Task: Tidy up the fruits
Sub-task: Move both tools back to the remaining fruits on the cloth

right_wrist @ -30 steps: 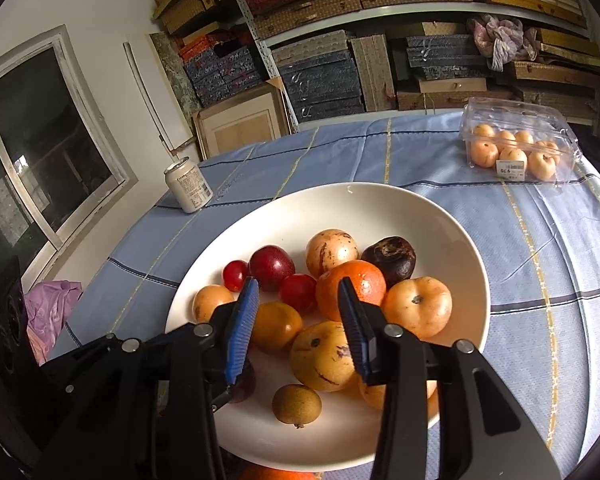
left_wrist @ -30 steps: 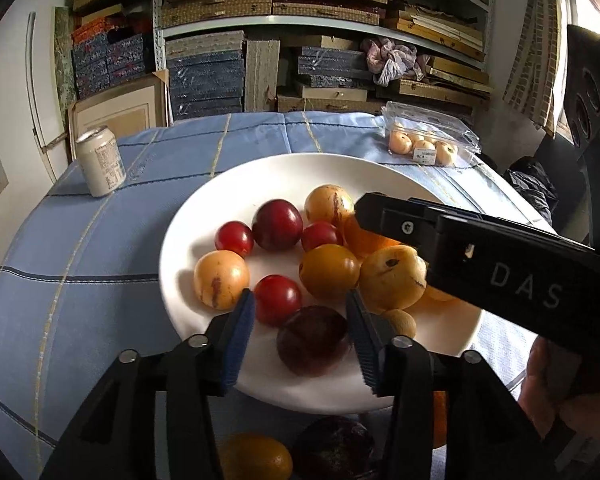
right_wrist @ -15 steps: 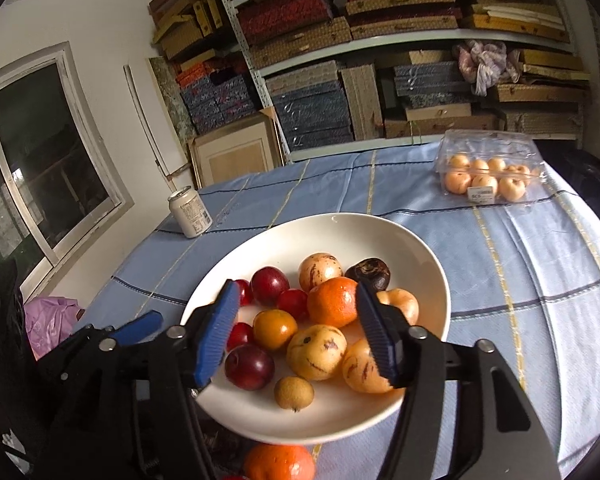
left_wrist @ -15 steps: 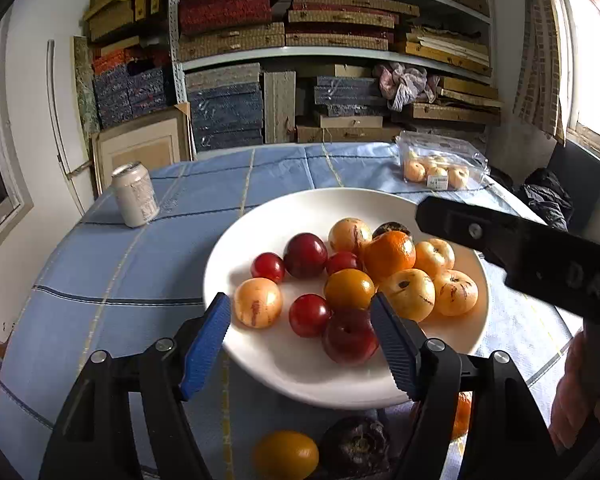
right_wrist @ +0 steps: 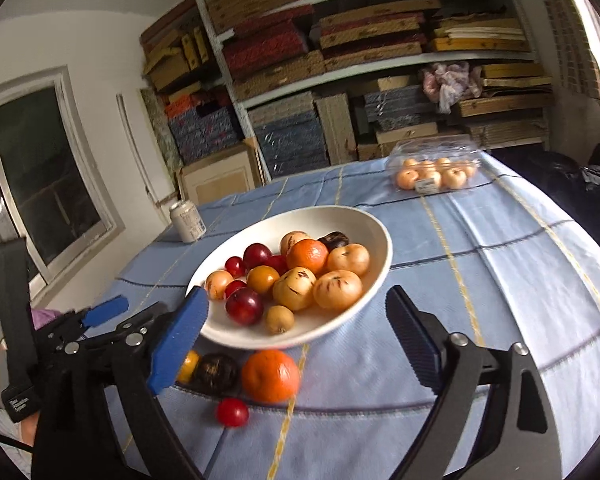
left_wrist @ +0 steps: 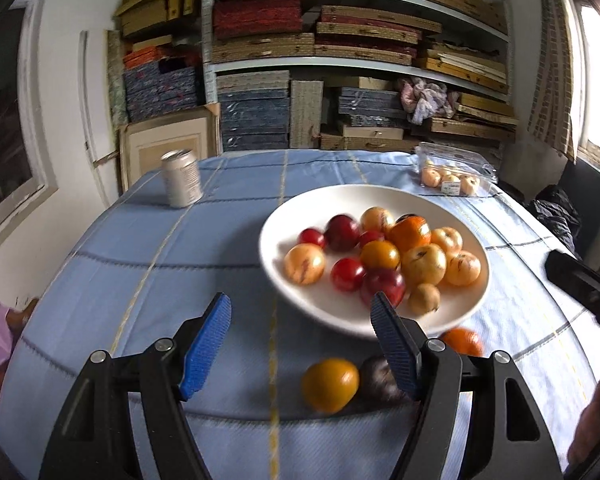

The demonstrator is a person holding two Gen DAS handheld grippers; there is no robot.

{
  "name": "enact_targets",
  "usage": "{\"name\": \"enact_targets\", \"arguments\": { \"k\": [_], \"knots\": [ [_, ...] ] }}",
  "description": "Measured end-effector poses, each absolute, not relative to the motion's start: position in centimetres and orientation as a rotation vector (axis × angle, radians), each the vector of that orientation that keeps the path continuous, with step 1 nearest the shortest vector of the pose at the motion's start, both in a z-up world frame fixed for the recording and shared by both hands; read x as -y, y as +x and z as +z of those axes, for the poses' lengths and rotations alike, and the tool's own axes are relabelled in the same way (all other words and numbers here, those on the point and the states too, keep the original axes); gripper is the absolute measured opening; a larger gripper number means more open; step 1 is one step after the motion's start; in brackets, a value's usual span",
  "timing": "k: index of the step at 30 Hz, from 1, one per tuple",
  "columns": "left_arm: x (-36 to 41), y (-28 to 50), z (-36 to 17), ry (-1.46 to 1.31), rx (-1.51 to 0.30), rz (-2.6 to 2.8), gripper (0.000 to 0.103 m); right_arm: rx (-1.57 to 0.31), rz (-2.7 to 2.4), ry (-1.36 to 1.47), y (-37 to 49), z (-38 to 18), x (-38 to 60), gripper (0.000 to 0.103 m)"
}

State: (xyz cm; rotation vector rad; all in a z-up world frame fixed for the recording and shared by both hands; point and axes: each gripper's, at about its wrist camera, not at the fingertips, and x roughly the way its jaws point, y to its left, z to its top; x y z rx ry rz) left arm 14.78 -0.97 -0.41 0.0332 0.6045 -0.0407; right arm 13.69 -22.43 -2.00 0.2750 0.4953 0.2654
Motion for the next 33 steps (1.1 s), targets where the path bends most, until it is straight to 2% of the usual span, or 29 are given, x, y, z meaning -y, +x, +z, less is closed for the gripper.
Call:
{"name": "enact_targets", "arguments": {
  "k": [5,7,15,23,27,29,33],
  "knots": [
    [-0.8,12.5,-0.9,-0.004,-0.608,-0.013,0.074,-0.473,0.243,0.299,10.6,-2.4,23.3,0.093],
    [-1.2,11.8,-1.2,-0.005,-0.611,-0.005,0.079,-0.482,0.243,0.31,10.0,-2.7,23.5,0.093],
    [-1.3,10.2,-1.9,0.01,-0.62,-0.01,0.079,-0.506,0.266,0.325,8.4,-3.4,23.4,0.093],
    [-3.5,11.8,-2.9,-0.068,-0.693,0.011,0.079,-0.556,0.363,0.147,7.8,-3.9,19.6,0.092],
    [-4.1,12.0,-3.0,-0.093,-0.705,0.022,0.079,-0.638,0.408,0.039,8.6,-4.8,16.9,0.072],
    [-4.1,12.0,-3.1,-0.081,-0.708,0.021,0.079,-0.705,0.424,0.013,9.6,-5.7,15.7,0.066],
    [-3.2,12.3,-3.3,-0.042,-0.716,0.006,0.079,-0.801,0.439,0.004,11.4,-7.0,14.5,0.045]
  ]
}}
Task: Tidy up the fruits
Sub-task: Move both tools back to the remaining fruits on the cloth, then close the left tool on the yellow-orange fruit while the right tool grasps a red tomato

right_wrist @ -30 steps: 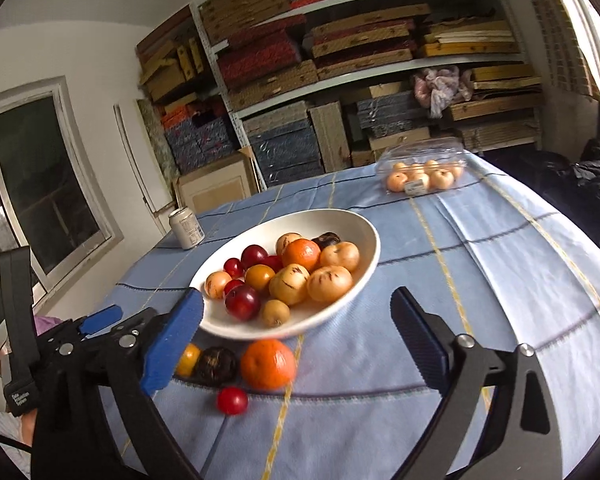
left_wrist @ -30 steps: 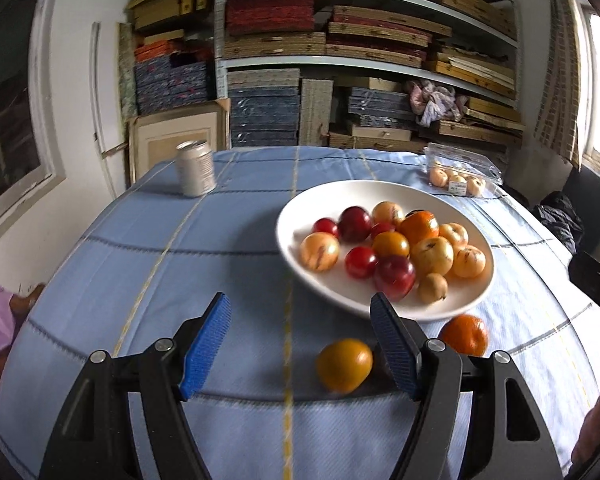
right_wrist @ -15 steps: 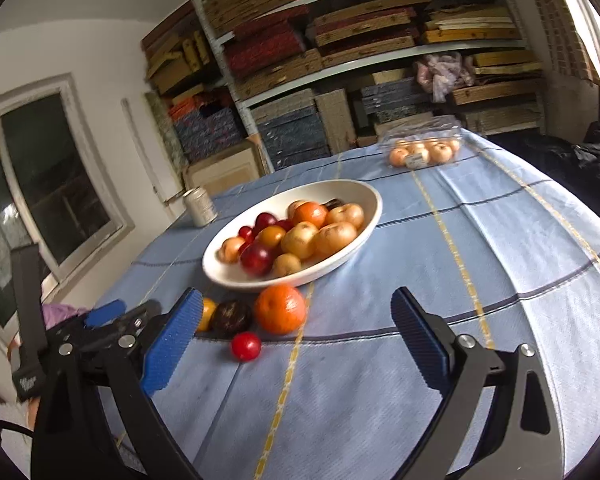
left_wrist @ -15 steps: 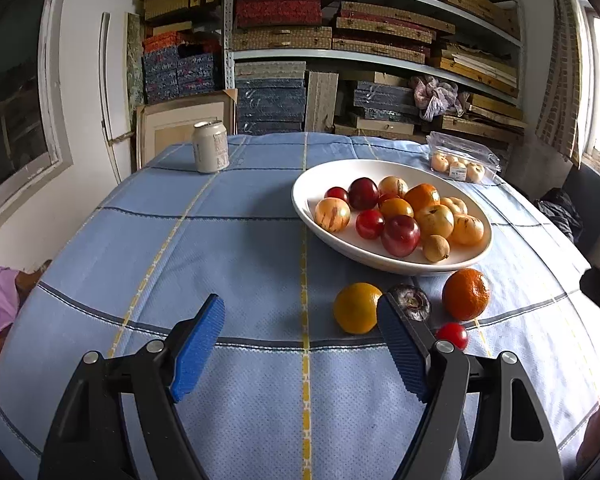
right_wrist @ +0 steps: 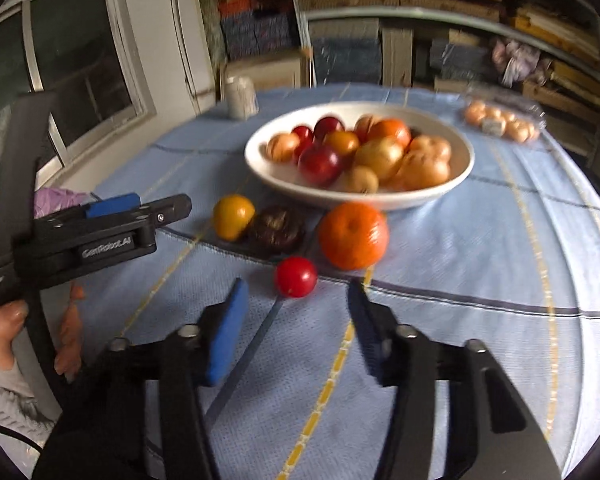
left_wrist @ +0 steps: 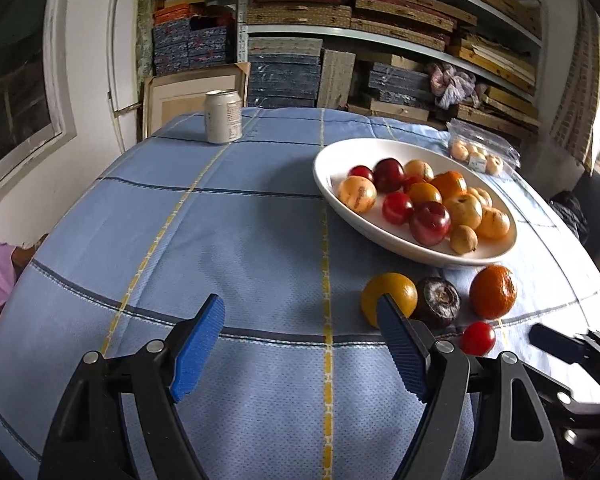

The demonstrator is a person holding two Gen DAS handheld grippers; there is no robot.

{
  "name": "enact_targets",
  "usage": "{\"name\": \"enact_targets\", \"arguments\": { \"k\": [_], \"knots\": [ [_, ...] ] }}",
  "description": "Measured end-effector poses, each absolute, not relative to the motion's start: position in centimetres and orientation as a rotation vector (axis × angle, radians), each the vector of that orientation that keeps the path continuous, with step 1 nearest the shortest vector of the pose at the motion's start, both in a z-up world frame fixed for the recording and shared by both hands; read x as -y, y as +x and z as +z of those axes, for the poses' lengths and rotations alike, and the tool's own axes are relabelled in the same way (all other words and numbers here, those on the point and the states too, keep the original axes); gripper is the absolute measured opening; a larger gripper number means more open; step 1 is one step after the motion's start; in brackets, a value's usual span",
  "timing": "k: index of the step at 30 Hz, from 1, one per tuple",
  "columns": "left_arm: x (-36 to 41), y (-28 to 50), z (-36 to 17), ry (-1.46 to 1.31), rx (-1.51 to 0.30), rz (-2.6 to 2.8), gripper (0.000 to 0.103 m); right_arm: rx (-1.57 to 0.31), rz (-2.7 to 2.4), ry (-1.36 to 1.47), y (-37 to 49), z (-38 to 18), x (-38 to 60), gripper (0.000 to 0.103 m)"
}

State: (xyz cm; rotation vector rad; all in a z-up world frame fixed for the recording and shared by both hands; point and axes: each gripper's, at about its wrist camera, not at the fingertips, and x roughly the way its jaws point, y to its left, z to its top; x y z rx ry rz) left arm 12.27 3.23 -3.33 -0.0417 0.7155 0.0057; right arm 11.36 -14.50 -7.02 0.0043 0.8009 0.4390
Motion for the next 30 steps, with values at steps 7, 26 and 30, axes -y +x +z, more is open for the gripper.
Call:
{"name": "enact_targets", "arguments": {
  "k": [7,26,30],
  "knots": [
    [-1.3,13.4,-3.5,0.037,-0.695,-0.055,0.079,-0.87,0.446,0.023,13.8,-8.2,13.7,0.043],
    [0.7,16.1,-5.0,0.012,-0.788,-0.232,0.041,-0.919,0.472,0.084,15.8,-9.0,13.5,0.026],
    [0.8,15.8,-5.0,0.019,-0.79,-0.229,0.038,-0.916,0.479,0.099,15.7,-8.9,13.9,0.026]
  ]
}}
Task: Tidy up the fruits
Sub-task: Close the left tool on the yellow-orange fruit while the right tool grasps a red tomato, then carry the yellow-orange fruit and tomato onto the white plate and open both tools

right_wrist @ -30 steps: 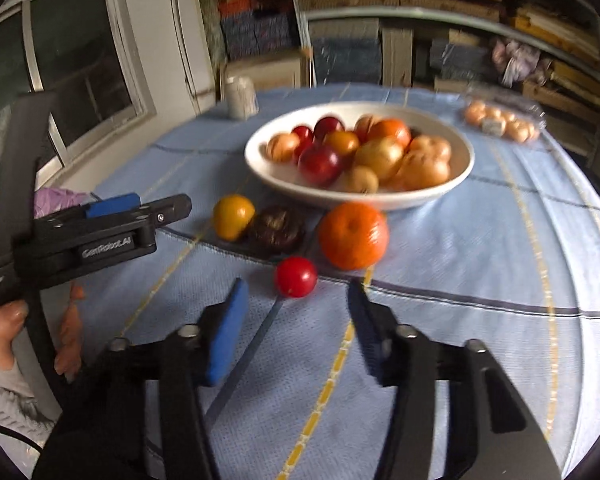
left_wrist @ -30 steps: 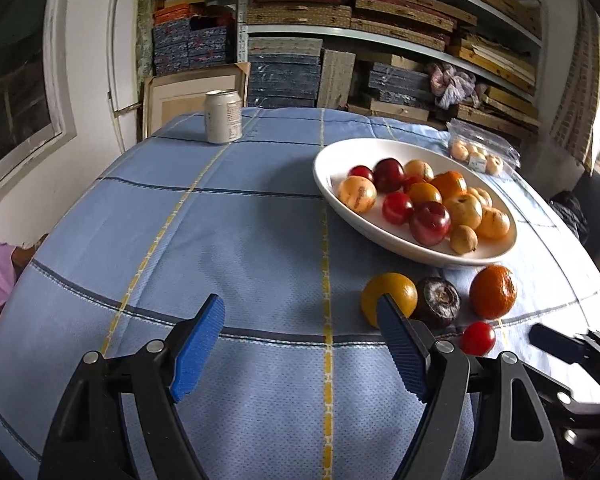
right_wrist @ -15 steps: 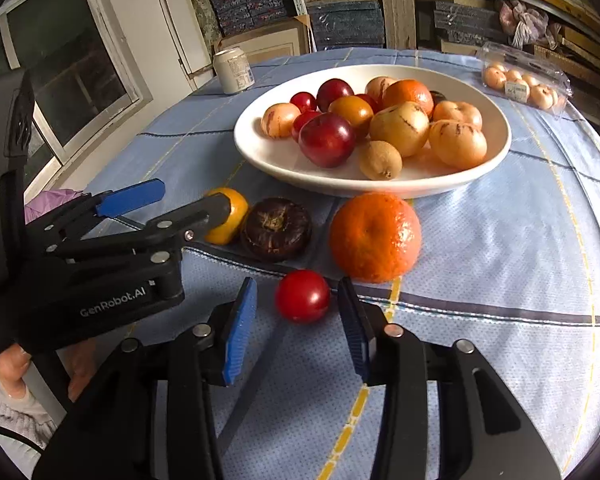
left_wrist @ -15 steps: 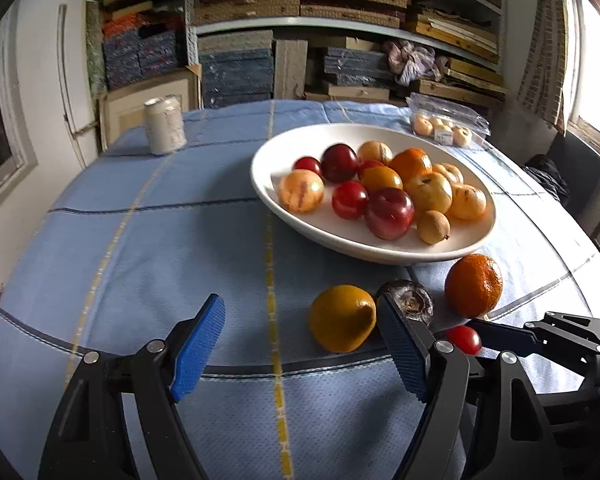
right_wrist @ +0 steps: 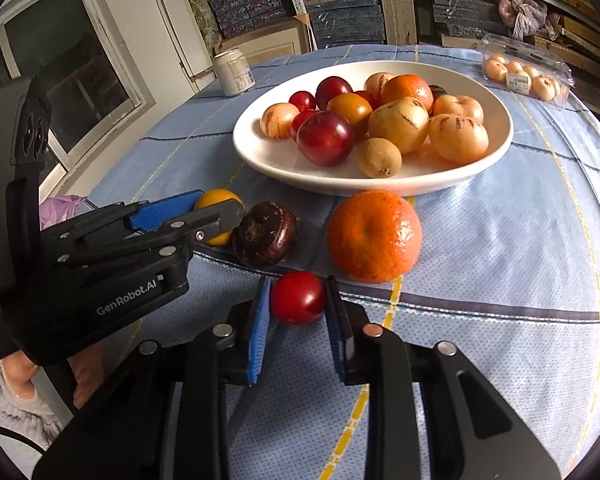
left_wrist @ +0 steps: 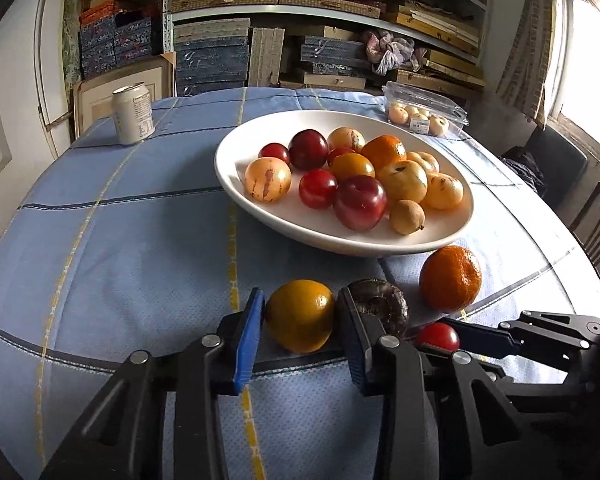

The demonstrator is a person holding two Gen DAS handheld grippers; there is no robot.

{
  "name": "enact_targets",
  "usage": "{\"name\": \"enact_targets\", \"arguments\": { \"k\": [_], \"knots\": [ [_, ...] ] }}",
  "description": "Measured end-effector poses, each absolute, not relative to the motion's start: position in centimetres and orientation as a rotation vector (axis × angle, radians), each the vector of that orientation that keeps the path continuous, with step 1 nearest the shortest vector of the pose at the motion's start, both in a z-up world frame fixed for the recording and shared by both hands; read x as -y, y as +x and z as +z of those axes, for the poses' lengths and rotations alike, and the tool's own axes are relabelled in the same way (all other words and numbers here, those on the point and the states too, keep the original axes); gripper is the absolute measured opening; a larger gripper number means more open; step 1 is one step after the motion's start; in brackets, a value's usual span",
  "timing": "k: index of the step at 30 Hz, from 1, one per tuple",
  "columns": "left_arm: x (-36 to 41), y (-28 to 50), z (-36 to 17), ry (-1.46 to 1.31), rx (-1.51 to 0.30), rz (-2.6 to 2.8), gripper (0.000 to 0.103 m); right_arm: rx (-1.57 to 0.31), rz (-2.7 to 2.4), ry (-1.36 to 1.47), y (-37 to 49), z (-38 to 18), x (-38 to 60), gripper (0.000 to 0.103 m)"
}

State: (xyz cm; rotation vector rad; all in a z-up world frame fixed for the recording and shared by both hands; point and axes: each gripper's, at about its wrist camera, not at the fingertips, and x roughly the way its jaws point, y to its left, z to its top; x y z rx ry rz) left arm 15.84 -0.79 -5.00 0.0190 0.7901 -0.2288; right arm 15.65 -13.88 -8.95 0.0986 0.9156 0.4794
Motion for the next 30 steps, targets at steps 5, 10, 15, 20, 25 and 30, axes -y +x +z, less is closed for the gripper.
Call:
{"name": "enact_targets", "arguments": {
  "k": [5,10,15,20,25,30],
  "knots": [
    [0.6,15.3,-5.0,0.019,-0.787,-0.231,0.038,-0.904,0.482,0.109,15.3,-8.8,14.3,0.026],
    [0.5,14.9,-4.9,0.011,-0.784,-0.225,0.037,-0.895,0.485,0.124,15.0,-8.6,14.6,0.026],
    [0.0,14.1,-4.2,0.007,-0.748,-0.203,0.037,-0.847,0.497,0.154,13.9,-7.7,15.5,0.026],
    [-0.4,14.0,-3.1,-0.01,-0.725,-0.173,0.037,-0.759,0.481,0.208,12.3,-6.0,17.7,0.026],
    [0.0,15.1,-0.9,0.011,-0.693,-0.162,0.037,-0.668,0.439,0.256,12.5,-3.3,20.4,0.026],
    [1.2,18.3,1.3,0.036,-0.662,-0.156,0.037,-0.617,0.406,0.263,15.4,-0.4,21.8,0.025]
  ]
}}
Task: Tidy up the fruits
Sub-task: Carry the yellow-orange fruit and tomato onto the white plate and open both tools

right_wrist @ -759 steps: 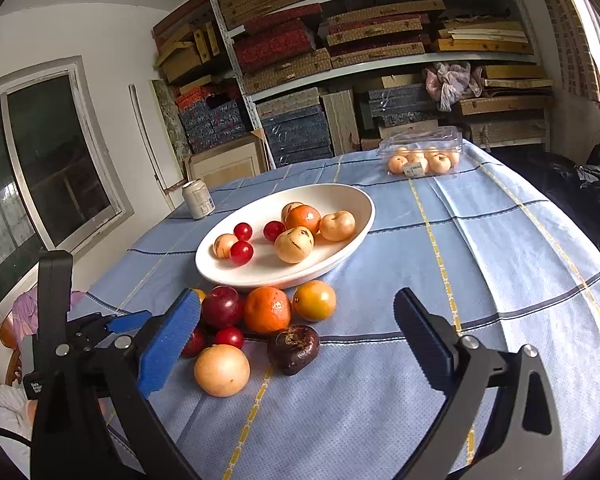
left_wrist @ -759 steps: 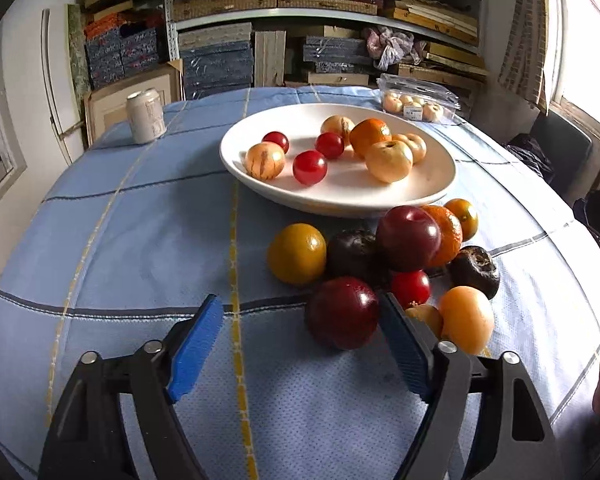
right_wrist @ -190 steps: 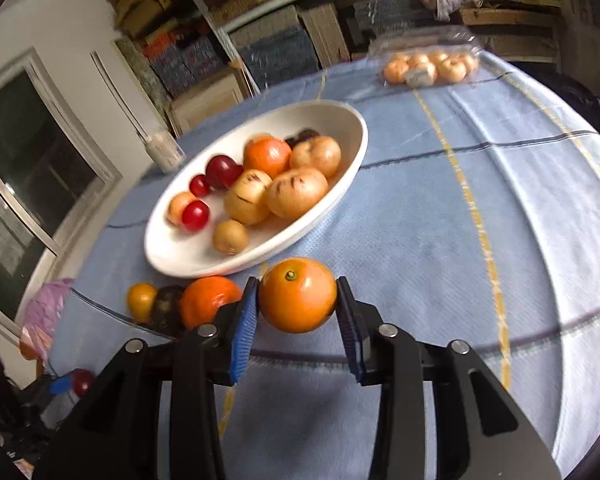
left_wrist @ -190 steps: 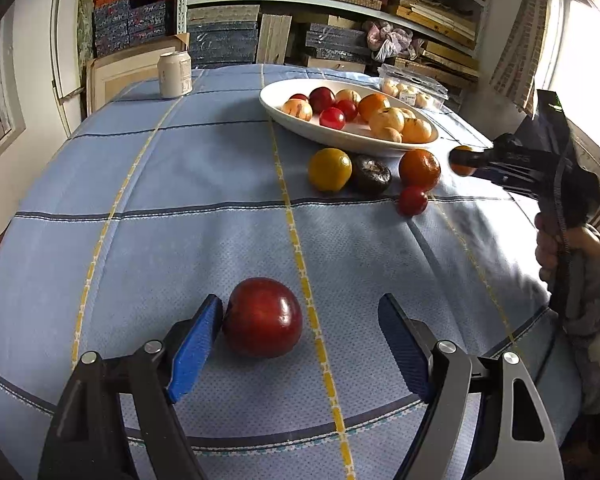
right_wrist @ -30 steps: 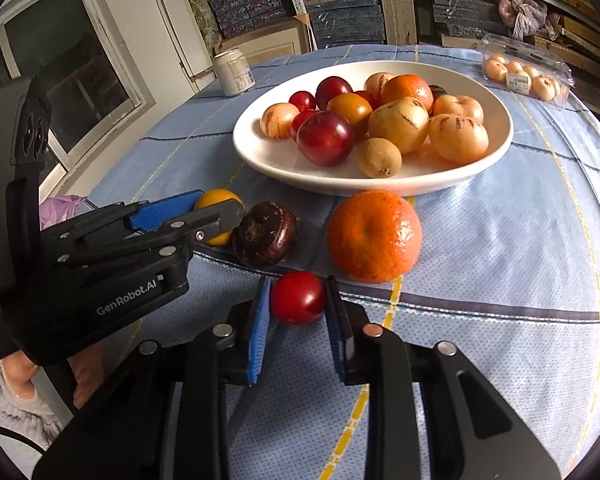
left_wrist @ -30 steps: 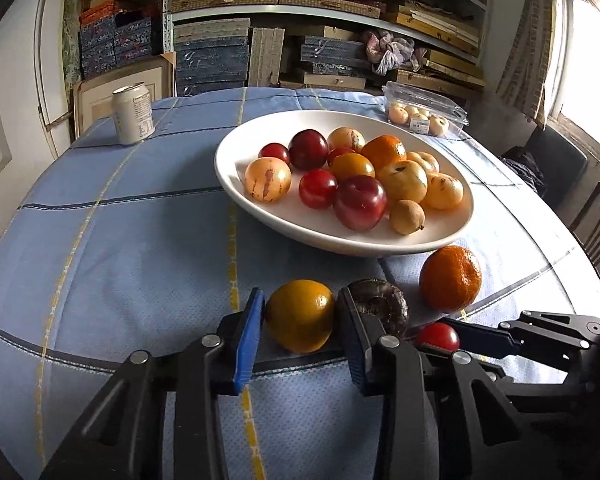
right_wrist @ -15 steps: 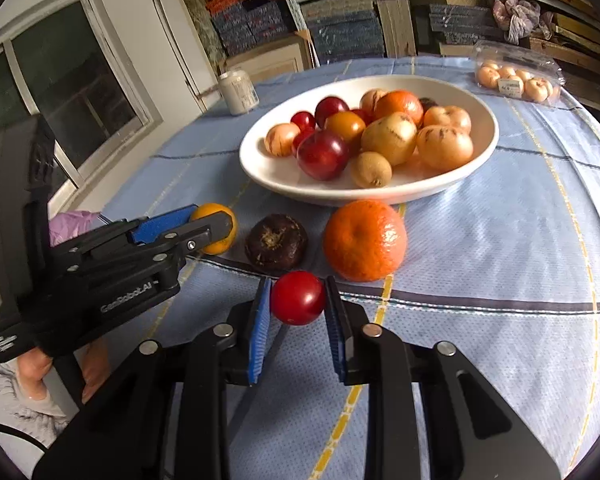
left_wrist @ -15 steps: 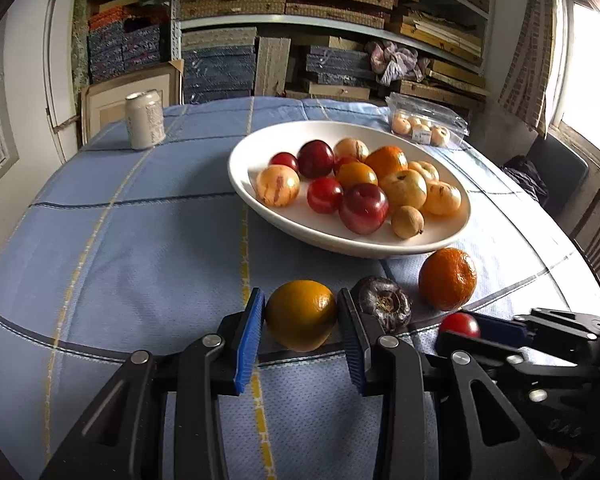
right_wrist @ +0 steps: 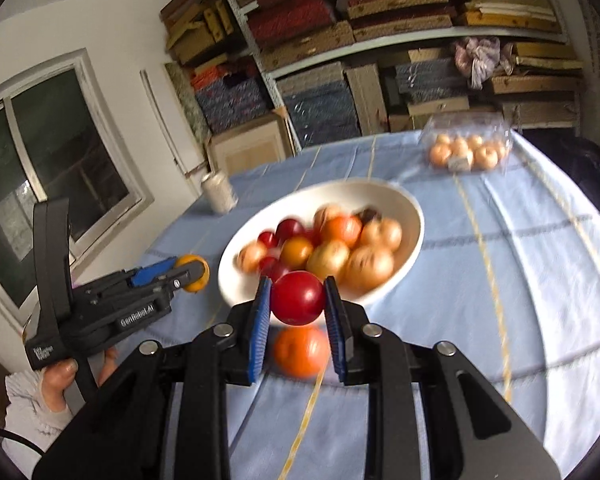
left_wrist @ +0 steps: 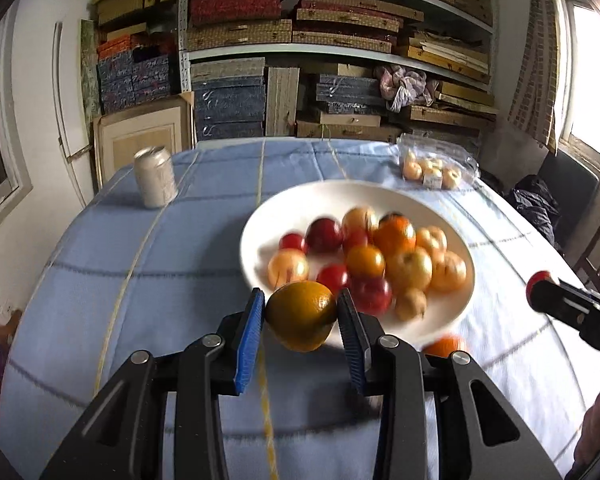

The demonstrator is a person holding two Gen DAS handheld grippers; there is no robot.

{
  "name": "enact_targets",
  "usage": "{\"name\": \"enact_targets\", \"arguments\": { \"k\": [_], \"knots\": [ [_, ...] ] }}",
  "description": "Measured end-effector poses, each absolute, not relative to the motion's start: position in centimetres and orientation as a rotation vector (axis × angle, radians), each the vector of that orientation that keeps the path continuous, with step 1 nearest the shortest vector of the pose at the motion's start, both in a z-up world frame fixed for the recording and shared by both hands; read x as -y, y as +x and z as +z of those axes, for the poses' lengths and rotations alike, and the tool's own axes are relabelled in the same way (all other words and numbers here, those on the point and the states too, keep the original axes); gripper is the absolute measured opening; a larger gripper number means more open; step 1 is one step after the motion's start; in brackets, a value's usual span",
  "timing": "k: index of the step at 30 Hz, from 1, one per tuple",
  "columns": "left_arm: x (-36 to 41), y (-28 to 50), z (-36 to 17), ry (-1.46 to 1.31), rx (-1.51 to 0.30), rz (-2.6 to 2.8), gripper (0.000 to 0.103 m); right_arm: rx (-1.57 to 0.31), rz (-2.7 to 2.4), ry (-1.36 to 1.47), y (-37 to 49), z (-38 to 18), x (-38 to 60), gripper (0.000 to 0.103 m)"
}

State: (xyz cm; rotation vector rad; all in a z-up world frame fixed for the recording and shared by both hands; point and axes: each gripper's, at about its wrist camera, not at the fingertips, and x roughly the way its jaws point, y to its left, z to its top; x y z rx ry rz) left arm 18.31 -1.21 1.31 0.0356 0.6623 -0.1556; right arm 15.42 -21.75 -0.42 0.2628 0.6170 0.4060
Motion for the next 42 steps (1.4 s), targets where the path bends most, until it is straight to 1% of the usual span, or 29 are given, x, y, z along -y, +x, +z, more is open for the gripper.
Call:
{"name": "enact_targets", "arguments": {
  "k": [7,14,20,29,32,33,34,42],
  "knots": [
    [2.1,23.1,0.6,-0.004,-0.679,-0.142,0.037,-0.604,0.378,0.249,22.1,1.6,21.5,0.025],
    [1.8,25.0,-1.7,0.009,-0.711,-0.149,0.038,-0.652,0.398,0.208,28.4,0.1,17.8,0.025],
    [2.4,25.2,-1.8,0.045,-0.696,-0.14,0.038,-0.677,0.392,0.129,29.6,-1.7,15.4,0.025],
    [2.7,25.1,-2.1,0.052,-0.7,-0.148,0.038,-0.674,0.395,0.115,29.8,-2.2,14.9,0.026],
    [2.7,25.1,-2.1,0.051,-0.7,-0.146,0.038,-0.672,0.391,0.116,29.7,-2.2,15.0,0.028],
    [2.8,25.1,-2.1,0.053,-0.7,-0.146,0.038,-0.67,0.389,0.12,29.7,-2.2,15.1,0.039],
    [2.8,25.1,-2.1,0.054,-0.7,-0.144,0.038,-0.666,0.387,0.124,29.6,-2.2,15.2,0.043],
    [2.8,24.9,-2.0,0.055,-0.692,-0.14,0.038,-0.649,0.386,0.112,29.2,-1.8,15.3,0.044]
  ]
}}
